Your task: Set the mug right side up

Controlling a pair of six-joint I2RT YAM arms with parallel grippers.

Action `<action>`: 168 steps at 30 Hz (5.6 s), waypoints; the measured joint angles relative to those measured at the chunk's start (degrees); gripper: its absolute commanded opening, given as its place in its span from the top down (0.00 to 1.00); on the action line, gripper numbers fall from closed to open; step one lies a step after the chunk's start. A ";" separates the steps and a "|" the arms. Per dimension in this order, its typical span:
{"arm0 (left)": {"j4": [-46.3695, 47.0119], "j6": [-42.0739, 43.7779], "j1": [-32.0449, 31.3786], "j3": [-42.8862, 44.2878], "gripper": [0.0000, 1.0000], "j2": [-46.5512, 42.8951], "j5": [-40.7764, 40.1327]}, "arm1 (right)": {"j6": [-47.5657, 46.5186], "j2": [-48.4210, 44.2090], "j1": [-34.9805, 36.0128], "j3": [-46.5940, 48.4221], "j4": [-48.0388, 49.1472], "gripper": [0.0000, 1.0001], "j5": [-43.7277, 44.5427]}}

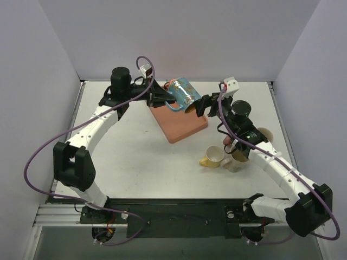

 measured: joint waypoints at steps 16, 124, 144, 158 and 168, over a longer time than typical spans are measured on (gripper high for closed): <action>7.23 -8.00 -0.26 -0.70 0.93 -0.63 0.57 | 9.29 6.60 -1.77 5.33 5.49 1.00 -7.10; -9.16 104.89 2.60 44.48 0.22 47.84 -12.26 | 3.52 14.93 9.94 17.94 -55.58 0.34 7.48; 1.88 82.84 4.98 65.85 0.27 67.10 -34.58 | 3.10 16.76 9.20 17.79 -56.63 0.34 5.29; 0.15 89.59 4.39 51.21 0.28 60.13 -22.86 | 2.45 16.26 9.20 17.57 -58.01 0.34 5.35; -5.68 91.14 7.39 48.17 0.15 50.88 -14.12 | 2.47 14.97 9.38 17.18 -58.31 0.35 5.42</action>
